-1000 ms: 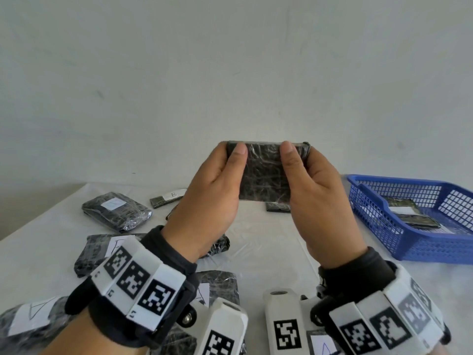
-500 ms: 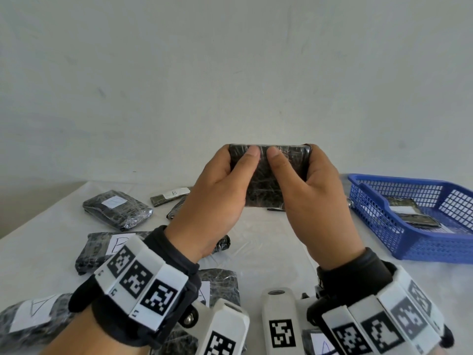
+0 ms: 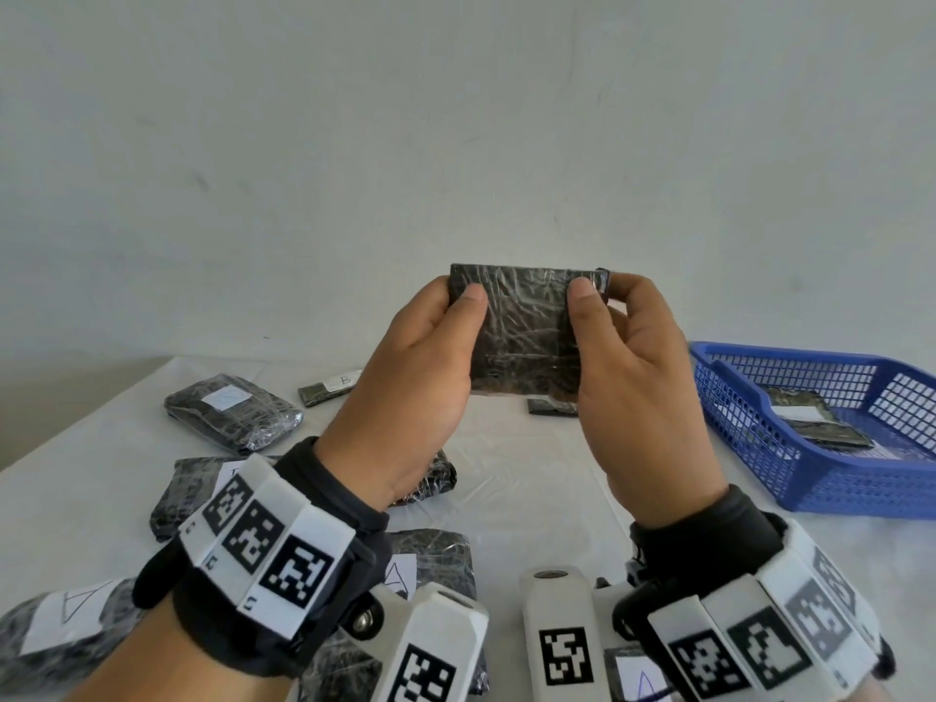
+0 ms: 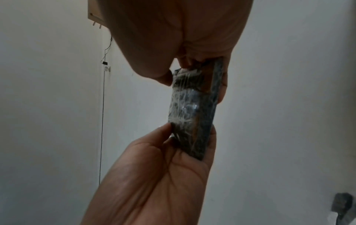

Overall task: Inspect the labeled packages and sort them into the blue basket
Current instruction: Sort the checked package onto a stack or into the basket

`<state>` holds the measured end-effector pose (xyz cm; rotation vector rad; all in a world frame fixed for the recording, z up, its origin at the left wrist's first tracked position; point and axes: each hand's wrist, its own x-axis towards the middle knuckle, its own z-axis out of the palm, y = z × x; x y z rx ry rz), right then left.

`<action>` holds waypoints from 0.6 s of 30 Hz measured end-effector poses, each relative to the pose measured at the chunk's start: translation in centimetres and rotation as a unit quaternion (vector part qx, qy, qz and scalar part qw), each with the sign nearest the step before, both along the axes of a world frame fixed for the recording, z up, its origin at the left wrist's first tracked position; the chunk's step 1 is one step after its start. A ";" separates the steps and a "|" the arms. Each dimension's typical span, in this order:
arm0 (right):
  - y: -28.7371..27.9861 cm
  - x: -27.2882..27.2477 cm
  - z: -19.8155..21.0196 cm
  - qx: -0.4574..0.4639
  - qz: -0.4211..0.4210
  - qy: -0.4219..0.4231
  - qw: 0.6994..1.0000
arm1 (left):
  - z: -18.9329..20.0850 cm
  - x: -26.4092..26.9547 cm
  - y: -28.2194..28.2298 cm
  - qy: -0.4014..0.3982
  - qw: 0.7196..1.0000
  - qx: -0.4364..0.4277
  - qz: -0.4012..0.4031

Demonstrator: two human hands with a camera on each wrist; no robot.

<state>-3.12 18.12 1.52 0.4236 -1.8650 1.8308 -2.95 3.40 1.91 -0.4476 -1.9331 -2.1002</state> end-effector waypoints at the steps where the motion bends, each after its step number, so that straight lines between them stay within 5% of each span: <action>1: -0.1 0.1 0.1 -0.006 0.004 0.004 1.000 | 0.1 0.0 0.0 0.003 1.000 0.006 0.004; 18: -0.1 -0.4 -0.5 0.006 -0.087 0.086 0.992 | 0.3 0.6 0.2 -0.005 0.996 0.053 -0.069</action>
